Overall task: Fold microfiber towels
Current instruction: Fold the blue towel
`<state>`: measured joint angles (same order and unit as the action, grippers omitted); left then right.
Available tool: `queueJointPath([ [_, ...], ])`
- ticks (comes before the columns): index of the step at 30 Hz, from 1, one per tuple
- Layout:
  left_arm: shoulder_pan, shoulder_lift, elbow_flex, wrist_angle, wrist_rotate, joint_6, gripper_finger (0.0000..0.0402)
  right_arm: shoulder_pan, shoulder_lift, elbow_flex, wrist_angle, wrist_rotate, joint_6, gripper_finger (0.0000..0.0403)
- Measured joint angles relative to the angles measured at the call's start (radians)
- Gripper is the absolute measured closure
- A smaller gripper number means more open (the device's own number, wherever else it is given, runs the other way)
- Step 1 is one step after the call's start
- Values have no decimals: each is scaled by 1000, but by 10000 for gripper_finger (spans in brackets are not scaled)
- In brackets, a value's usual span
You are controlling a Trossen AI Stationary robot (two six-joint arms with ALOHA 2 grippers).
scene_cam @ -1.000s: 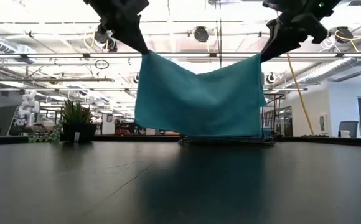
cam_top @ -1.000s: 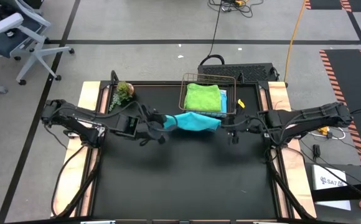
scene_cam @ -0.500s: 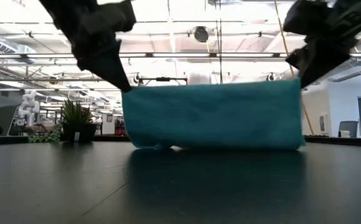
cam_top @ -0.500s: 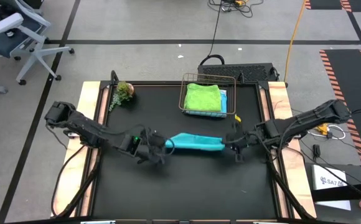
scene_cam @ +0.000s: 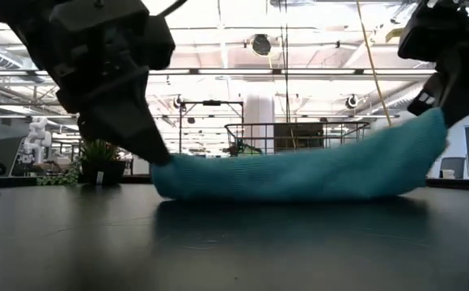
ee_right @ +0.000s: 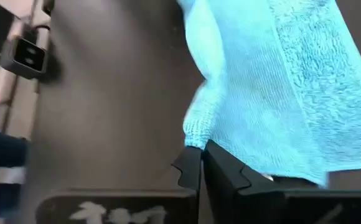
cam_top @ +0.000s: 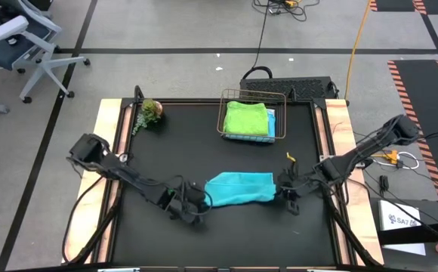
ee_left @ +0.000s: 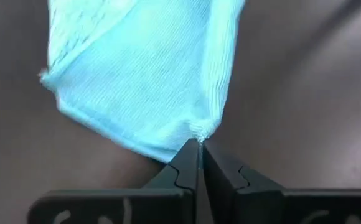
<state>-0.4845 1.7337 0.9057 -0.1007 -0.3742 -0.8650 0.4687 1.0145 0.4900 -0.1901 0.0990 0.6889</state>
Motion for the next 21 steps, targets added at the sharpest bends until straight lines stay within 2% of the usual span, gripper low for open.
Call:
queueJointPath([
  [4,-8,40,15,56,70,-34,363,41,0,0,12,-29,88,372],
  [11,-39,23,13,47,68,-53,356,109,6,0,24,-64,201,332],
  [16,-62,23,14,37,80,-75,356,134,6,0,21,-181,219,310],
  [18,-70,23,14,22,68,-100,355,142,6,0,20,-207,218,304],
  [21,-75,23,14,13,-24,-106,355,139,7,0,14,-182,180,303],
])
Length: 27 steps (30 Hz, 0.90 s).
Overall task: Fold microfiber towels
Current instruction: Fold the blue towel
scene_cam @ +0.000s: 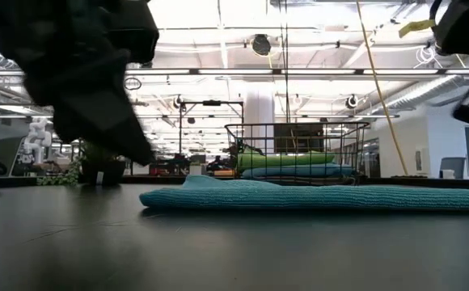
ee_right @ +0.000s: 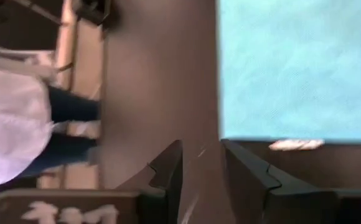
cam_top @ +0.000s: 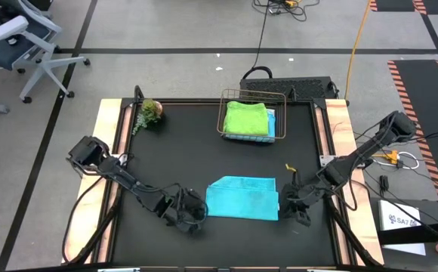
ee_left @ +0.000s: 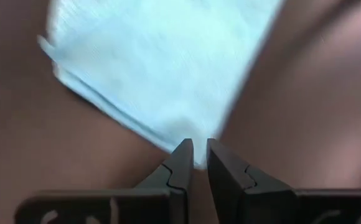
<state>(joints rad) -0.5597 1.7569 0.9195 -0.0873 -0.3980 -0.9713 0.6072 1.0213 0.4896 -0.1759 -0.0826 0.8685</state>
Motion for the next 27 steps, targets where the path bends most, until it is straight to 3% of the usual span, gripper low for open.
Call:
queueJointPath([
  [4,53,0,0,-15,-61,20,355,-45,0,0,-20,64,-49,303],
  [11,202,0,0,-80,72,67,355,-107,4,0,-152,81,-76,303],
  [15,260,0,0,-68,91,117,355,-115,23,0,-151,81,-77,303],
  [27,323,0,0,-36,223,158,355,-115,130,0,-127,81,-70,303],
])
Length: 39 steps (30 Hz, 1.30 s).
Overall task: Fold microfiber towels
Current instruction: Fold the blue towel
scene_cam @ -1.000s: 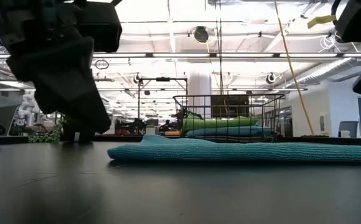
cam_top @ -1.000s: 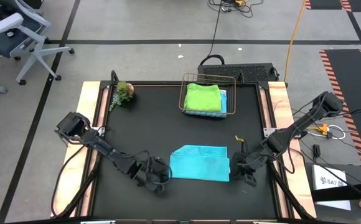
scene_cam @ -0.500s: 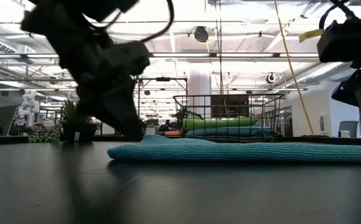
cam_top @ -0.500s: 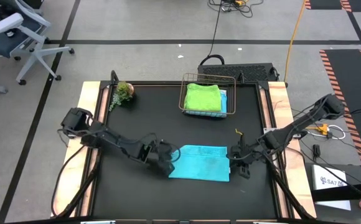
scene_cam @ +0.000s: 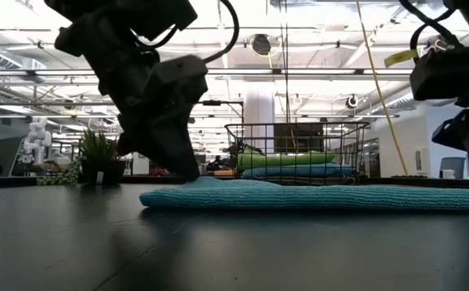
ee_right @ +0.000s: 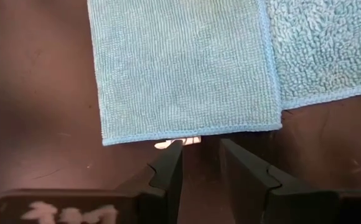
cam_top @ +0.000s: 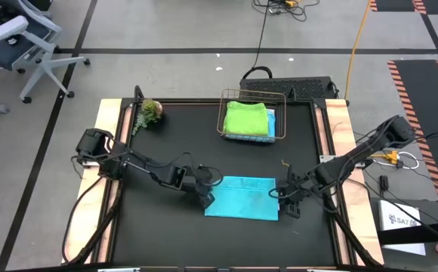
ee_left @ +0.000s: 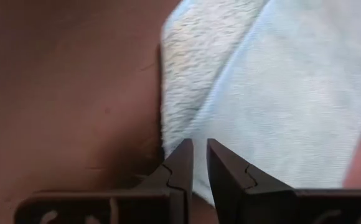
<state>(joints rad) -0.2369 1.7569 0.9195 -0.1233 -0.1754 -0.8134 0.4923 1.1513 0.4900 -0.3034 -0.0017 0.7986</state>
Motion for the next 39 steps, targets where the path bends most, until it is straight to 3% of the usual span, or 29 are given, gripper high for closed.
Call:
queueJointPath([
  [8,0,0,0,58,18,8,355,-16,15,0,10,0,-3,303],
  [20,0,0,0,57,18,7,355,-130,14,-33,10,-36,26,303],
  [30,-1,0,0,50,18,1,355,-145,13,-219,422,-78,184,303],
  [39,-1,0,0,47,18,3,355,-145,14,-232,449,-77,164,339],
])
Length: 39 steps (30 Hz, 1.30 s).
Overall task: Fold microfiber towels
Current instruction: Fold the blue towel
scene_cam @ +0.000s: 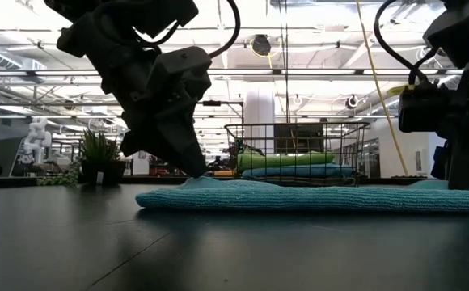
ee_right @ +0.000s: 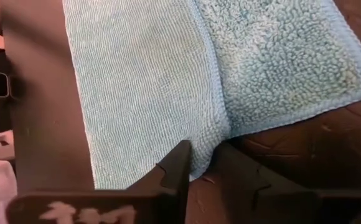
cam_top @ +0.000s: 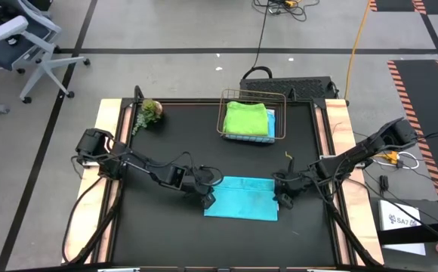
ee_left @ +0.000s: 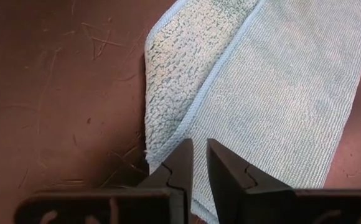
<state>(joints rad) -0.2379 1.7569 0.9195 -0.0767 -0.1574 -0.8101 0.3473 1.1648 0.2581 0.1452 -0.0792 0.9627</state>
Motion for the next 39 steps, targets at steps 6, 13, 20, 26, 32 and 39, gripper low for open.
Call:
queueJointPath([
  [6,0,0,0,-1,1,2,355,-1,0,0,-21,-5,-33,354],
  [13,-3,0,0,-1,23,0,355,-8,-44,-3,-45,-60,-5,355],
  [20,-14,0,0,-1,20,-3,355,-8,-65,-3,-67,-60,17,374],
  [26,-14,0,0,-2,7,-4,355,-8,-66,-3,-63,-58,16,368],
  [32,-14,0,0,-2,6,-5,355,-8,-66,-3,-61,-58,14,336],
  [39,-14,0,0,-1,2,-10,355,-8,-66,-2,-53,-57,-5,291],
])
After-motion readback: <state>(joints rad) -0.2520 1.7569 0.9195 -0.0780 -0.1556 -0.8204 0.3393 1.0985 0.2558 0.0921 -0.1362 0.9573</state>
